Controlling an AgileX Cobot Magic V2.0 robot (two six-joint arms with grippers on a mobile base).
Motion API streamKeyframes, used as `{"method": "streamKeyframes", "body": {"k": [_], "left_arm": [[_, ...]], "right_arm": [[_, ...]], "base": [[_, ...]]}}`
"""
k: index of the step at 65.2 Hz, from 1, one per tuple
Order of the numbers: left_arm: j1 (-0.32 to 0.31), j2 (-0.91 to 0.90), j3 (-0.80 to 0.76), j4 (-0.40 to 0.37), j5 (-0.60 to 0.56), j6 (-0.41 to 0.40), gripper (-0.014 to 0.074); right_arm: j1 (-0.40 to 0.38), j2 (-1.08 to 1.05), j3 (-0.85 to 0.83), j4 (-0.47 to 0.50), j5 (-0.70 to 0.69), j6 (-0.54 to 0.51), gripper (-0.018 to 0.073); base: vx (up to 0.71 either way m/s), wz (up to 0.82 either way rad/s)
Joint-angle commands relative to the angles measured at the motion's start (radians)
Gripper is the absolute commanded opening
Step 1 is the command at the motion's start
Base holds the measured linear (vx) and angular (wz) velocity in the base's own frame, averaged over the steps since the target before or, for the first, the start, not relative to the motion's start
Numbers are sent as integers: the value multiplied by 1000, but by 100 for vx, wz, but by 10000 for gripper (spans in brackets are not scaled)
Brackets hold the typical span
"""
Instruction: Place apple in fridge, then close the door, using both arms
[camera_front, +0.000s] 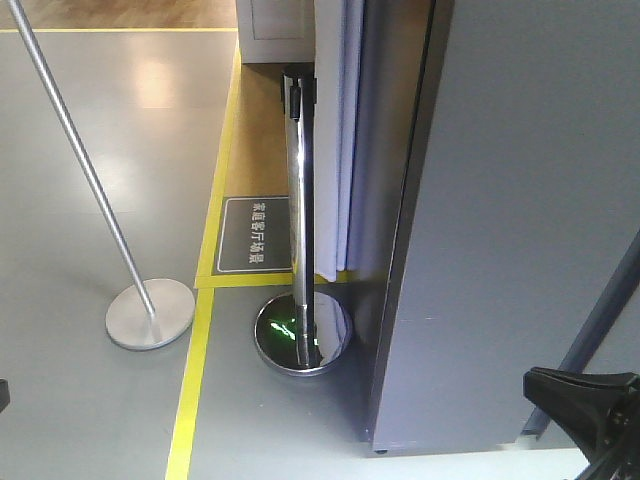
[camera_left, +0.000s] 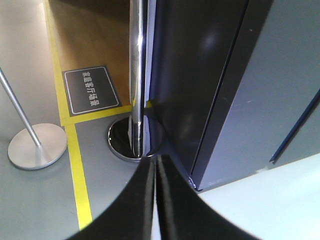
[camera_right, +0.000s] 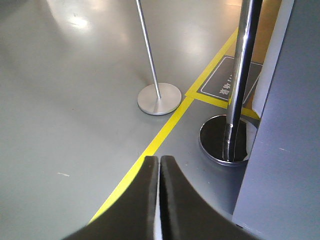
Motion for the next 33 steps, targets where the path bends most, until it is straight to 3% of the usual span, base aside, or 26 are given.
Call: {"method": "streamKeyframes", "body": {"k": [1,33], "left_arm": [[-4,2,-27,-5,-79,-11,-8],[-4,2,-27,-4,-79,-10,-8]], "right_arm": [[-3,0,-25,55,-2,-11,-2],[-3,0,-25,55,-2,-11,-2]], "base": [[0,0],[0,0]]}}
